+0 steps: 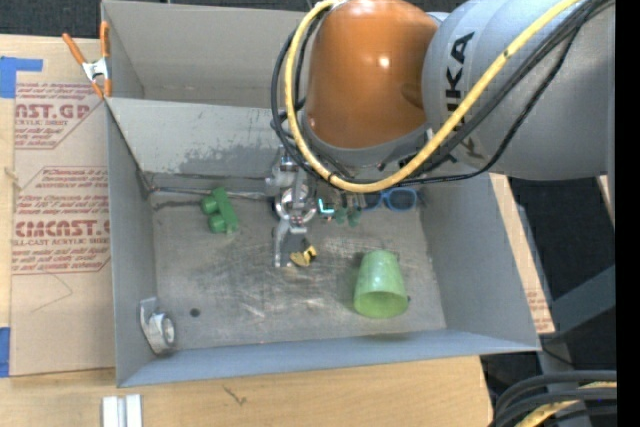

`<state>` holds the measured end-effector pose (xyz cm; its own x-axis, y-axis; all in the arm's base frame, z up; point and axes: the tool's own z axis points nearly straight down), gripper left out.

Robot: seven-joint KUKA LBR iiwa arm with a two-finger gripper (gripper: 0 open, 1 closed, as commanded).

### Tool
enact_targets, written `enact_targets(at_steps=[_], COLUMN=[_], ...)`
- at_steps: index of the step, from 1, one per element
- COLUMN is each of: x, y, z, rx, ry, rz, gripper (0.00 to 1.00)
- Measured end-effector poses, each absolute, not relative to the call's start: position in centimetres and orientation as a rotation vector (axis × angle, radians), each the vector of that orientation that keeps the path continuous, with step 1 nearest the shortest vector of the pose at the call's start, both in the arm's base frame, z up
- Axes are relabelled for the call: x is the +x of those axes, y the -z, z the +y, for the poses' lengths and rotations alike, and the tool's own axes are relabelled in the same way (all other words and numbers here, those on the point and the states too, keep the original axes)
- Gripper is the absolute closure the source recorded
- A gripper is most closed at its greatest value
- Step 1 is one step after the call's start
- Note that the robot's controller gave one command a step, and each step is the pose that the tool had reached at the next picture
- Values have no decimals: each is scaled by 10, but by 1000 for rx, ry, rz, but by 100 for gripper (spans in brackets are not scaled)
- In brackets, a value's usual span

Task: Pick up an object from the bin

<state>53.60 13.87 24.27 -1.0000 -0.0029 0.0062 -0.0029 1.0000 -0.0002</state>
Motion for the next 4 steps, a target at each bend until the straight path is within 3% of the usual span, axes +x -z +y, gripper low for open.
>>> enact_targets(at_steps=[1,2,3,4], x=[550,553,545,547], y=[-158,-123,-127,-76], z=[68,44,40,50], rx=[549,483,453,363], ry=[-1,1,2,4], rz=[-3091,-3102,-3109,-3139], gripper=[0,0,0,0])
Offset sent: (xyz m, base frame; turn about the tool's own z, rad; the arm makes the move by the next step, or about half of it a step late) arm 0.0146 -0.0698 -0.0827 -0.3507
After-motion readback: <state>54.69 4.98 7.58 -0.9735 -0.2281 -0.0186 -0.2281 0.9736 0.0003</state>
